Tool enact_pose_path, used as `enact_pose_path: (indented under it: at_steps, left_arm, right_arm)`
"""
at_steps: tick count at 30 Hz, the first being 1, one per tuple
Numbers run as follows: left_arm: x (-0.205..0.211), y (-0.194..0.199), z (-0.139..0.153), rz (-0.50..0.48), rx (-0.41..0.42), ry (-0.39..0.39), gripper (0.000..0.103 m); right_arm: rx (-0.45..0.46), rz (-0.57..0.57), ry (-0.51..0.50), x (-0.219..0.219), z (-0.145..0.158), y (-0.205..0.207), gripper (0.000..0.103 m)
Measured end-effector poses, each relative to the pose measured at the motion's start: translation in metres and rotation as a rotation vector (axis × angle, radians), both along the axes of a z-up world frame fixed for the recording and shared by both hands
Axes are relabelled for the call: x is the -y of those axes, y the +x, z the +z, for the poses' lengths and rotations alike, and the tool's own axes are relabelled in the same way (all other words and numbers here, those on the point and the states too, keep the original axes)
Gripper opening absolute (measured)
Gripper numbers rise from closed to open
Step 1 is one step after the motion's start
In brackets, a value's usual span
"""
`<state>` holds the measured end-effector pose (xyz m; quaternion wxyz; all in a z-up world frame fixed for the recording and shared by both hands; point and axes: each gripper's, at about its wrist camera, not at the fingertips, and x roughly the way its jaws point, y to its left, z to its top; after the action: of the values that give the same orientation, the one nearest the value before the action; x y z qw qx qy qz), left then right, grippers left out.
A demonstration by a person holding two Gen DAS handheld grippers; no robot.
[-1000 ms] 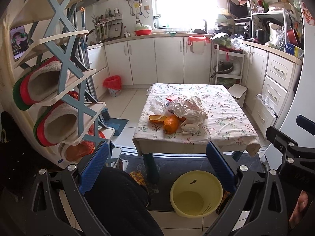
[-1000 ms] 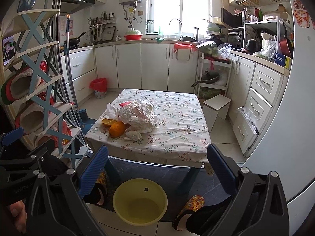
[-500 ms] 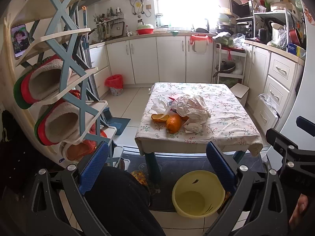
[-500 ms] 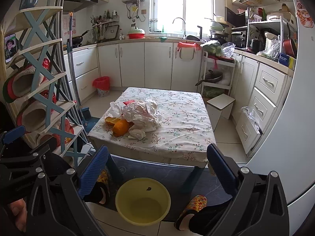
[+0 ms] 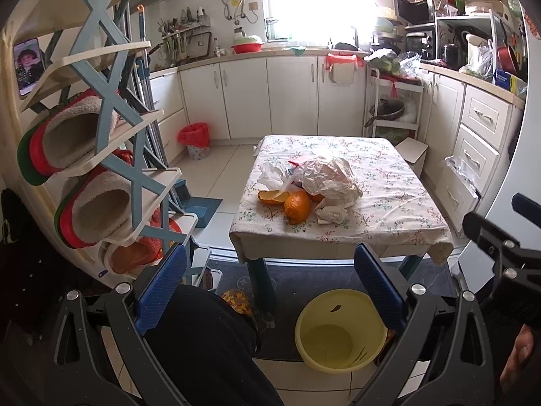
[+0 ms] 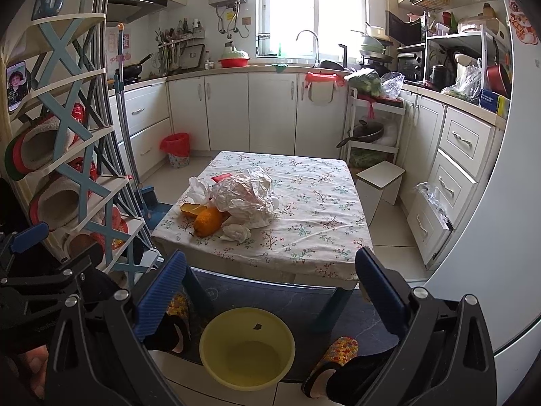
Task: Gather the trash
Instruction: 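Move both tools toward the trash on the table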
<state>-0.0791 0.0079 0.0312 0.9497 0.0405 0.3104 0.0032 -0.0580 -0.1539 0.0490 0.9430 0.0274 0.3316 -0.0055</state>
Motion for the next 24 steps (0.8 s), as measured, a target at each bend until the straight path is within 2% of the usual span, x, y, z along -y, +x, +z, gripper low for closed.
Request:
enact_pose_path:
  at_steps: [6, 14, 24]
  left_arm:
    - [-0.007, 0.021, -0.013, 0.014, -0.041, -0.023, 0.094]
    - [-0.015, 0.059, -0.028, 0.032, -0.070, -0.066, 0.094]
    - [-0.007, 0.098, -0.041, 0.018, -0.090, -0.063, 0.094]
  right_arm:
    - [-0.022, 0.004, 0.005, 0.004, -0.006, 0.014, 0.096]
    - [-0.046, 0.006, 0.006, 0.018, -0.023, 0.051, 0.096]
    - [-0.055, 0.028, 0.013, 0.024, -0.041, 0.086, 0.096]
